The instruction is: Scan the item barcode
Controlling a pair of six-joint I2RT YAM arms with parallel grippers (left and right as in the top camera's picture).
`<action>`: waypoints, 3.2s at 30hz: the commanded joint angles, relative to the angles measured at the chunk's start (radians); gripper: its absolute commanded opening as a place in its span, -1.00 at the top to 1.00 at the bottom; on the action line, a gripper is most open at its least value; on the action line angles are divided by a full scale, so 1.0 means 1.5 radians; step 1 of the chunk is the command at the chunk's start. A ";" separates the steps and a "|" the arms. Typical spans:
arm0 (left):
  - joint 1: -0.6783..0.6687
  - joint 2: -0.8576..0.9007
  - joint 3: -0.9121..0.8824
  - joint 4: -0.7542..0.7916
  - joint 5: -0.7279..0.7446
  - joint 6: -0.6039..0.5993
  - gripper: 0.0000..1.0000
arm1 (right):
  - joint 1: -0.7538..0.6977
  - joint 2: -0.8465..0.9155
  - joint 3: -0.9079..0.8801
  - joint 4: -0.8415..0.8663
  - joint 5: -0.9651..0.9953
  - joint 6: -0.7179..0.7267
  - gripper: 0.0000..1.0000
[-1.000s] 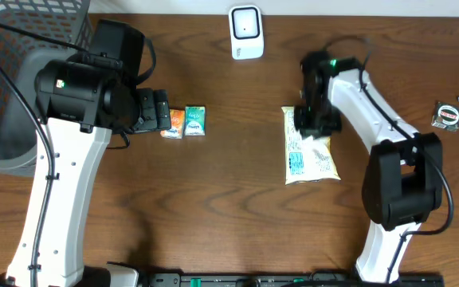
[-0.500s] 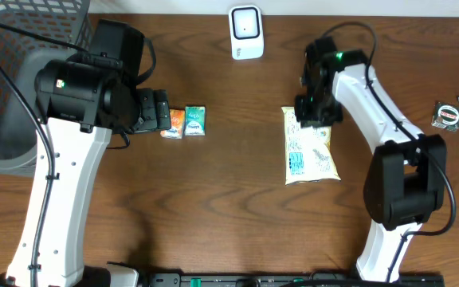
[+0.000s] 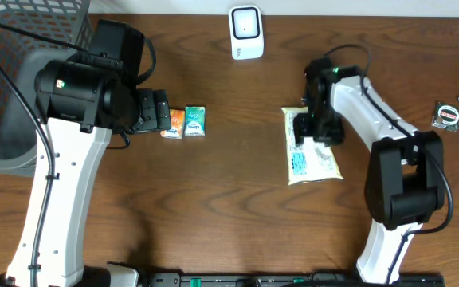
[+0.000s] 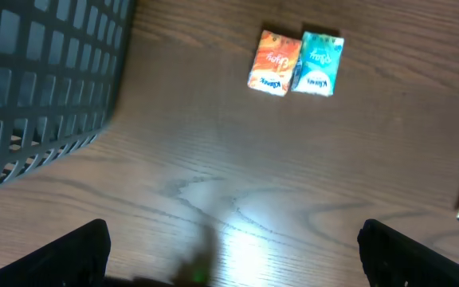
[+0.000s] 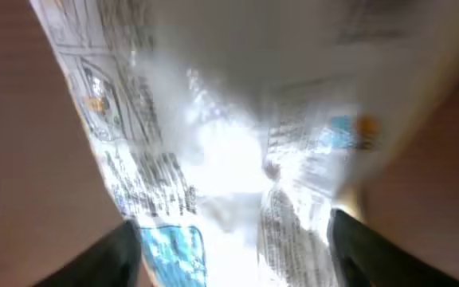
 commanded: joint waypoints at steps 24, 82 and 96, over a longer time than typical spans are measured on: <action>0.000 0.000 -0.002 -0.003 -0.003 -0.004 -0.96 | -0.181 0.001 -0.137 0.111 -0.329 -0.167 -0.99; 0.000 0.000 -0.002 -0.003 -0.003 -0.004 -0.96 | 0.155 -0.036 -0.064 0.135 0.348 0.035 -0.98; 0.000 0.000 -0.002 -0.003 -0.003 -0.004 -0.96 | 0.157 0.118 -0.064 0.138 0.477 0.090 -0.99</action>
